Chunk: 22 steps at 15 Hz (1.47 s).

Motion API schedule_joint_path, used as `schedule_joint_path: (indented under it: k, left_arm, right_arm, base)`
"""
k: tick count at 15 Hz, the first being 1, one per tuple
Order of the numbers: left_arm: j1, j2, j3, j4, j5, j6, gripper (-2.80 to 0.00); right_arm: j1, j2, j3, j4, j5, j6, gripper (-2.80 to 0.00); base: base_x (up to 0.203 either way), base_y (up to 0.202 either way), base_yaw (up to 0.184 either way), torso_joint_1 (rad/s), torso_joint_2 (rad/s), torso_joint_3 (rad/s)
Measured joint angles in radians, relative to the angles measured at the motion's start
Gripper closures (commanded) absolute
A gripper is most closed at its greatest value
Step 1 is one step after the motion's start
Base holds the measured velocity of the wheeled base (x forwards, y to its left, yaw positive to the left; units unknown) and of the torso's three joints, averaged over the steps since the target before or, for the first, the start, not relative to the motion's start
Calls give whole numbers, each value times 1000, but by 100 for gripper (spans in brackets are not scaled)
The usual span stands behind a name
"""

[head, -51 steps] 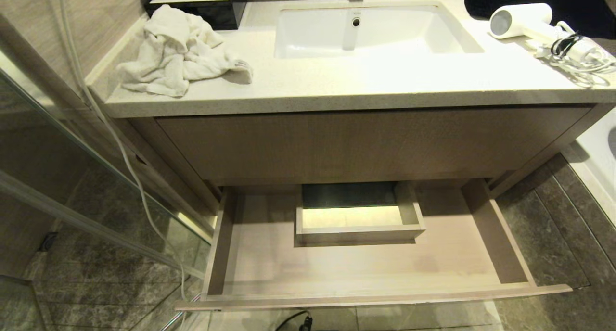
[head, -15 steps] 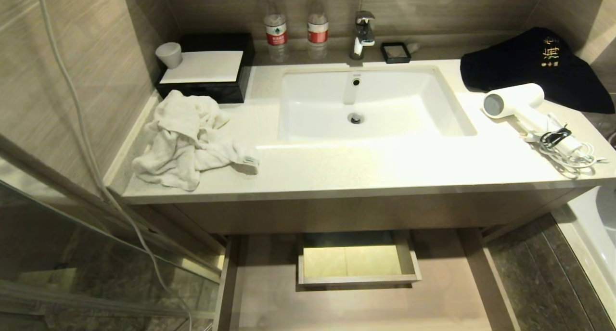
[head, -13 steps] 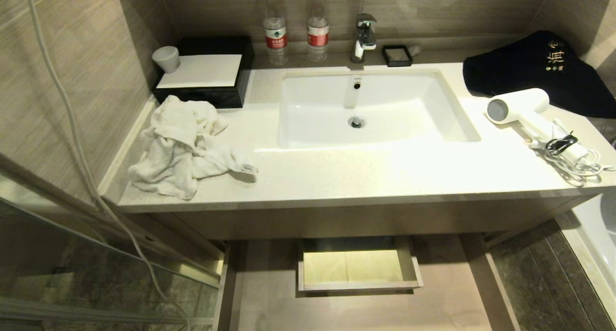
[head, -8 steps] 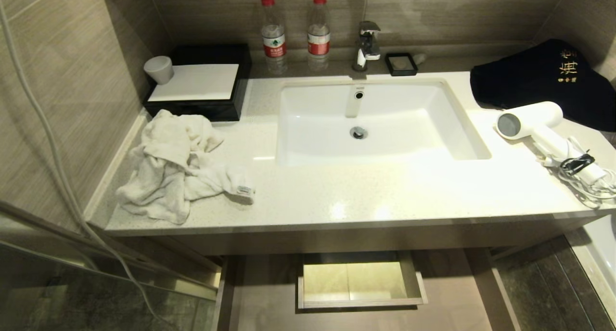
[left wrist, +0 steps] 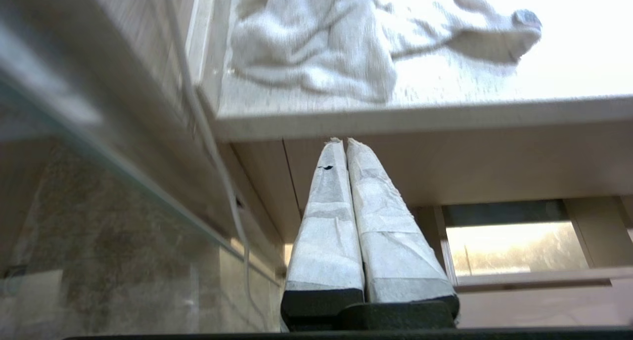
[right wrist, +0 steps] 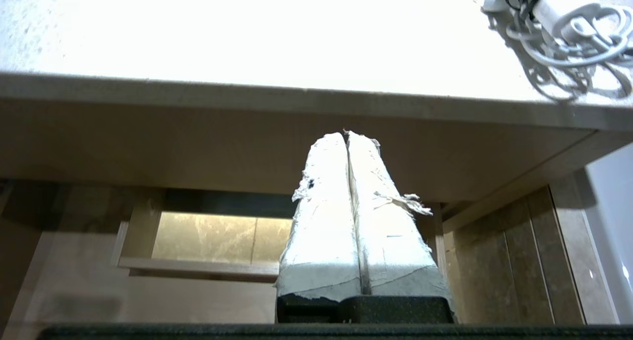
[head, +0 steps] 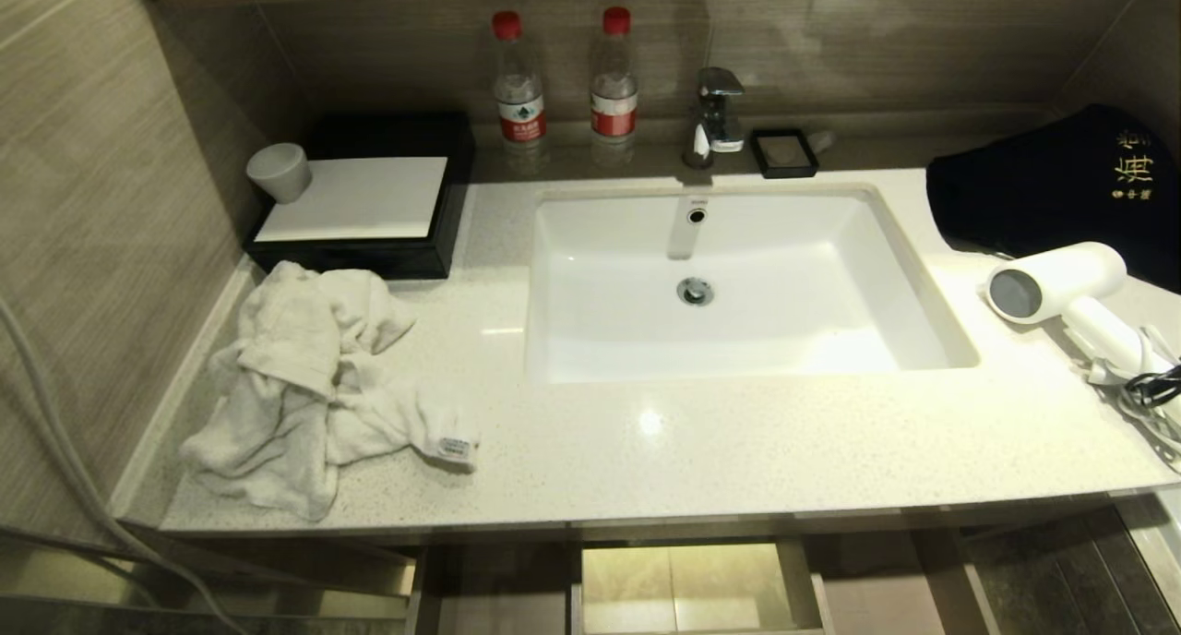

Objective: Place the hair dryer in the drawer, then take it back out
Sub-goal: Pick up the hairdryer

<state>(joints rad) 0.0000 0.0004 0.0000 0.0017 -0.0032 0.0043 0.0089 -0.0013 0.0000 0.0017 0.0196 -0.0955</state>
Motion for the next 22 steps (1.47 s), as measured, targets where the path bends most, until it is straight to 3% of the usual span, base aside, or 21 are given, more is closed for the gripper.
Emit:
schedule_joint_path:
  k: [5, 14, 17, 22]
  left_arm:
    - [0, 0, 0, 0, 0, 0, 0]
    - [0, 0, 0, 0, 0, 0, 0]
    - [0, 0, 0, 0, 0, 0, 0]
    - [0, 0, 0, 0, 0, 0, 0]
  right_arm:
    - [0, 0, 0, 1, -1, -4, 0]
    - [0, 1, -7, -7, -3, -2, 0]
    - [0, 68, -199, 86, -19, -15, 0]
    - [1, 456, -658, 356, -91, -12, 0]
  base:
    - [0, 0, 0, 394, -432, -47]
    - [0, 0, 0, 23, -28, -7]
    - [0, 0, 0, 0, 0, 0]
    - [0, 0, 0, 0, 0, 0]
